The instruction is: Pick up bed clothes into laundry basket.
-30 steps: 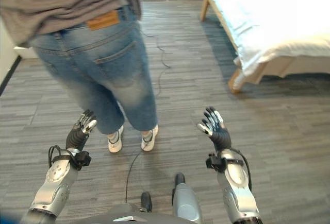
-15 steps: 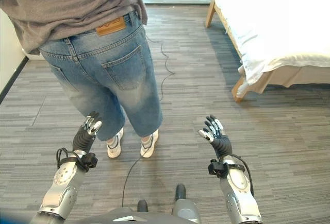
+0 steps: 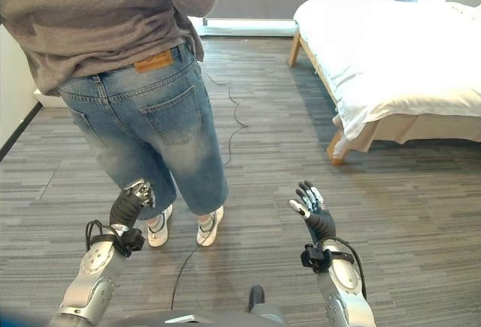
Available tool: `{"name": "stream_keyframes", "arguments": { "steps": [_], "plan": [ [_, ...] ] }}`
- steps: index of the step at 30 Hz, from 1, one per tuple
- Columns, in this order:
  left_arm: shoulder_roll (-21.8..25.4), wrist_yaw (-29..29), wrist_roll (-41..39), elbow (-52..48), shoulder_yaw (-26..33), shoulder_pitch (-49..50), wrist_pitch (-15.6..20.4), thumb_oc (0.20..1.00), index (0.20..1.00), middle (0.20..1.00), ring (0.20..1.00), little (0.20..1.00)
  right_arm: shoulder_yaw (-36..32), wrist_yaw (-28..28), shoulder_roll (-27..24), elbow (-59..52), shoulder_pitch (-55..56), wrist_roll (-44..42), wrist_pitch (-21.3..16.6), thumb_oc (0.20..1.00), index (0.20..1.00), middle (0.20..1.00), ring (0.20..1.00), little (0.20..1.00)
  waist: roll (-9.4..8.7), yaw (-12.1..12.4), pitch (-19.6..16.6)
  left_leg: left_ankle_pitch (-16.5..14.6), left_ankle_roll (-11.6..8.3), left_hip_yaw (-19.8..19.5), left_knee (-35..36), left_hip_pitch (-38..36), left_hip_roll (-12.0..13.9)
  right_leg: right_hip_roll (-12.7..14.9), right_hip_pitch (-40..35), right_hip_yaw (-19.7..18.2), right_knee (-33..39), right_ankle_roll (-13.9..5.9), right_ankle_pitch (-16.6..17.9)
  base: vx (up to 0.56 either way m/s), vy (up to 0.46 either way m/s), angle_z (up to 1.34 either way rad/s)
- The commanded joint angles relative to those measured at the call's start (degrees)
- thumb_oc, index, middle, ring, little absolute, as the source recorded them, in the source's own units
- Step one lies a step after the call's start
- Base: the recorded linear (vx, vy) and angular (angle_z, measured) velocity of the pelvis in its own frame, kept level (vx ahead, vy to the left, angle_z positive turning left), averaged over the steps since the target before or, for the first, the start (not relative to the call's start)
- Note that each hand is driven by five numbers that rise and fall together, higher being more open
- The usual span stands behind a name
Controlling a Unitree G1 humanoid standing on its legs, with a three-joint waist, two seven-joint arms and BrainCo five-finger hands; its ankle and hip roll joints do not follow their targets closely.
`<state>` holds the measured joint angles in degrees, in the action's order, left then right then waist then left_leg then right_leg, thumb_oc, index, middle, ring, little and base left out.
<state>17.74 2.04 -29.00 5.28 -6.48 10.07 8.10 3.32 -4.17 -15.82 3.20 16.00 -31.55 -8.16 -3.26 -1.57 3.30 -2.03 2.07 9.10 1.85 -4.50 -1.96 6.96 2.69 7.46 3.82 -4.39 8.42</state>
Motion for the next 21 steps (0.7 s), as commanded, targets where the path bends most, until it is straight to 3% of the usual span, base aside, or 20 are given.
{"name": "stream_keyframes", "arguments": {
  "steps": [1, 4, 6, 7, 9, 10, 12, 16, 21],
  "plan": [
    [1.08, -0.61, 0.62, -2.39, 1.36, -1.25, 1.67, 1.0, 1.0, 1.0, 1.0, 1.0, -0.9, -0.85, -0.83, -1.93, -2.35, -2.18, -2.1, 1.0, 1.0, 1.0, 1.0, 1.0, 1.23, -0.66, 0.9, -0.05, -2.4, -3.16, -0.68, 2.6, 4.5, 2.41, -3.8, 0.38, -5.84, -2.95, -9.75, -0.03, 0.017, -0.04],
    [1.26, -1.13, 1.23, 1.17, 0.62, -1.23, 1.15, 1.0, 1.0, 1.0, 1.0, 1.0, 0.35, -1.5, -0.21, 2.54, -2.14, -4.55, -0.64, 1.0, 1.0, 1.0, 1.0, 1.0, 0.98, -0.64, 0.86, 0.14, -2.41, -3.04, -0.38, 2.32, 4.52, 2.43, -3.74, 0.08, -5.87, -2.98, -9.59, -0.02, 0.007, -0.02],
    [-0.03, -0.65, 0.42, 12.26, -0.67, -3.83, 0.78, 1.0, 1.0, 1.0, 1.0, 1.0, 1.85, 0.34, -1.39, 16.96, -5.33, -0.06, -0.03, 1.0, 1.0, 1.0, 1.0, 1.0, 0.71, -0.38, 1.11, 0.43, -2.42, -3.18, -0.36, 2.41, 4.54, 2.55, -3.48, 0.08, -6.43, -3.05, -9.53, -0.05, -0.004, 0.01],
    [-1.6, -0.42, 2.52, 25.94, -1.72, -7.18, 0.01, 1.0, 1.0, 1.0, 1.0, 1.0, 3.37, 1.21, -1.91, 29.98, -8.8, 3.84, 0.88, 1.0, 1.0, 1.0, 1.0, 1.0, 0.51, -0.14, 1.15, 0.6, -2.48, -3.33, -0.38, 2.34, 4.55, 2.54, -3.58, 0.05, -6.47, -3.06, -9.48, -0.03, -0.016, 0.01],
    [-3.39, 0.86, 5.75, 40.64, -1.93, -10.47, -0.78, 1.0, 1.0, 1.0, 1.0, 1.0, 3.96, 2.73, -1.36, 40.49, -11.59, 6.1, 1.6, 1.0, 1.0, 1.0, 1.0, 1.0, 0.5, 0.07, 0.98, 0.7, -2.55, -3.5, -0.3, 2.16, 4.56, 2.55, -3.87, 0.22, -6.43, -3.03, -9.55, 0.02, -0.007, -0.02],
    [-5.06, 1.28, 9.03, 57.14, -0.77, -13.26, -1.76, 1.0, 1.0, 1.0, 1.0, 1.0, 4.75, 2.45, -0.63, 51.03, -13.07, 9.0, 1.81, 1.0, 1.0, 1.0, 1.0, 1.0, 0.44, 0.09, 0.49, 0.77, -2.7, -3.49, -0.02, 1.69, 4.57, 2.47, -4.32, 0.47, -6.25, -2.97, -9.7, 0.06, -0.012, -0.12],
    [-6.33, -0.09, 12.88, 69.82, 1.35, -13.37, -3.47, 1.0, 1.0, 1.0, 1.0, 1.0, 4.37, 2.52, 1.36, 65.63, -14.6, 11.79, 2.65, 1.0, 1.0, 1.0, 1.0, 1.0, 0.34, 0.2, -0.73, 0.66, -2.87, -3.53, 0.55, 0.93, 4.6, 2.38, -4.97, 0.6, -5.87, -2.89, -9.93, 0.1, -0.018, -0.1],
    [-6.47, -2.32, 18.17, 76.17, 4.33, -9.31, -4.6, 1.0, 1.0, 1.0, 1.0, 1.0, 2.61, 2.29, 2.16, 76.96, -13.21, 16.48, 3.96, 1.0, 1.0, 1.0, 1.0, 1.0, 0.05, 0.59, -2.28, 0.51, -3.08, -3.65, 1.38, -0.36, 4.83, 2.13, -6.39, 0.97, -4.73, -2.72, -10.0, 0.09, -0.017, 0.06],
    [-6.43, -2.74, 17.64, 75.39, 4.7, -8.14, -3.91, 1.0, 1.0, 1.0, 1.0, 1.0, 1.62, 1.82, 1.85, 77.18, -12.45, 15.88, 3.96, 1.0, 1.0, 1.0, 1.0, 1.0, -0.1, 0.62, -2.12, 0.7, -3.14, -3.91, 1.46, -0.2, 4.91, 1.99, -6.44, 1.13, -4.5, -2.72, -9.91, 0.01, -0.003, 0.0]
  ]
}}
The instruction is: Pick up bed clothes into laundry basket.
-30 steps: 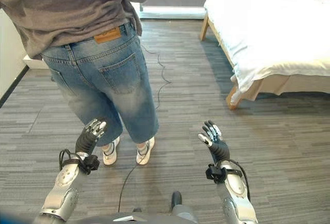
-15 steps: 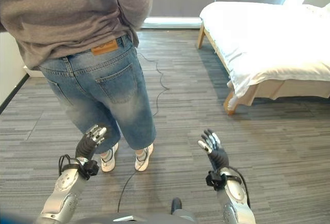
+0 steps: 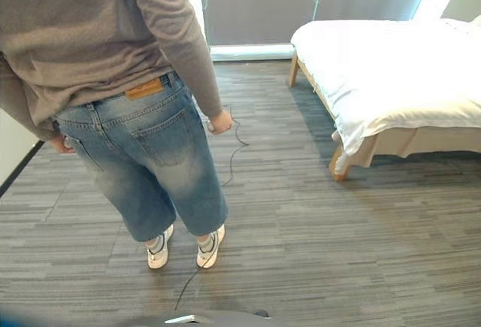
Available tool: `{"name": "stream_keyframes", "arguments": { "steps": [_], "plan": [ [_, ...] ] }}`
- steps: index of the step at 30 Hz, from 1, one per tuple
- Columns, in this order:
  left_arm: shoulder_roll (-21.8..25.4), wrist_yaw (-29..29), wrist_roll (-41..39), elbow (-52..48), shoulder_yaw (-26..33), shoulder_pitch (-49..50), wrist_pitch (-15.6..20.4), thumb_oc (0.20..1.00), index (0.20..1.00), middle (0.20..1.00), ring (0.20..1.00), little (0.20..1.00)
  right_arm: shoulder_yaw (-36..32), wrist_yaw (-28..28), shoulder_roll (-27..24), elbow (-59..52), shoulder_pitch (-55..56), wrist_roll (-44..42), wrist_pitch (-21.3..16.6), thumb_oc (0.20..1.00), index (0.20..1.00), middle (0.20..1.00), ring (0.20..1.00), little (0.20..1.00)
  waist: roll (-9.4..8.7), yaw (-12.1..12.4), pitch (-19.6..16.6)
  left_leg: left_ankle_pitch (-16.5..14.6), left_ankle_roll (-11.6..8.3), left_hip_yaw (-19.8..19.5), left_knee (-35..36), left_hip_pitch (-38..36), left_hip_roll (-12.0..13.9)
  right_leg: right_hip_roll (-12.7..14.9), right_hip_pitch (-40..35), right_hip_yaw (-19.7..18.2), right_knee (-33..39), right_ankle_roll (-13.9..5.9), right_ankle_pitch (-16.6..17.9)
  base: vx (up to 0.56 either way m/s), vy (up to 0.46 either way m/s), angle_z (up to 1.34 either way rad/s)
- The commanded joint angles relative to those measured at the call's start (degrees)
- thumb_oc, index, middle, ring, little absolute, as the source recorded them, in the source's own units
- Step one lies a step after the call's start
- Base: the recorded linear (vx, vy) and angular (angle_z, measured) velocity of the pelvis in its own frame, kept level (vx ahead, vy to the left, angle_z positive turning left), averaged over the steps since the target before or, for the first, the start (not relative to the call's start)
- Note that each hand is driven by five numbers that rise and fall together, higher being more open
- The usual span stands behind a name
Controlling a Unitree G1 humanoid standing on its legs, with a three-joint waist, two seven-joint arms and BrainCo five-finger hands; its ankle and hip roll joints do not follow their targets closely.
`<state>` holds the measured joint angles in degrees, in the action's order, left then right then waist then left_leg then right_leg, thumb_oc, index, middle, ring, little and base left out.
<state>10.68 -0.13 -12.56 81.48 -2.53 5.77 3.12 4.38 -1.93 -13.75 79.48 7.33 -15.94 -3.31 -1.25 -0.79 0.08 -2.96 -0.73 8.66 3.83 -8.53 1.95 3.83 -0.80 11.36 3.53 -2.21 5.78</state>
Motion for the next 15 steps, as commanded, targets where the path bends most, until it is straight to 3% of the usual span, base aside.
{"name": "stream_keyframes", "arguments": {
  "steps": [1, 15],
  "plan": [
    [0.61, -0.66, 0.71, -1.25, 0.61, -3.85, 1.24, 1.0, 1.0, 1.0, 1.0, 1.0, 0.34, -0.51, -0.32, 1.24, -3.78, -0.01, -0.89, 1.0, 1.0, 1.0, 1.0, 1.0, -2.09, -0.15, 1.12, 1.65, -0.35, -3.49, -0.49, 3.87, 1.03, 5.12, -2.91, -2.75, -4.2, -4.92, -7.23, 0.0, 0.0, 0.0],
    [0.48, -0.66, 0.88, -2.78, -2.54, -5.4, 2.04, 1.0, 1.0, 1.0, 1.0, 1.0, 2.44, -0.58, 0.73, -0.55, -4.89, 0.06, -1.21, 1.0, 1.0, 1.0, 1.0, 1.0, -2.34, -0.07, 0.44, 1.84, -0.52, -3.91, -0.43, 4.13, 1.2, 4.93, -2.8, -2.7, -4.09, -4.83, -7.17, 0.0, 0.0, 0.0]
  ]
}}
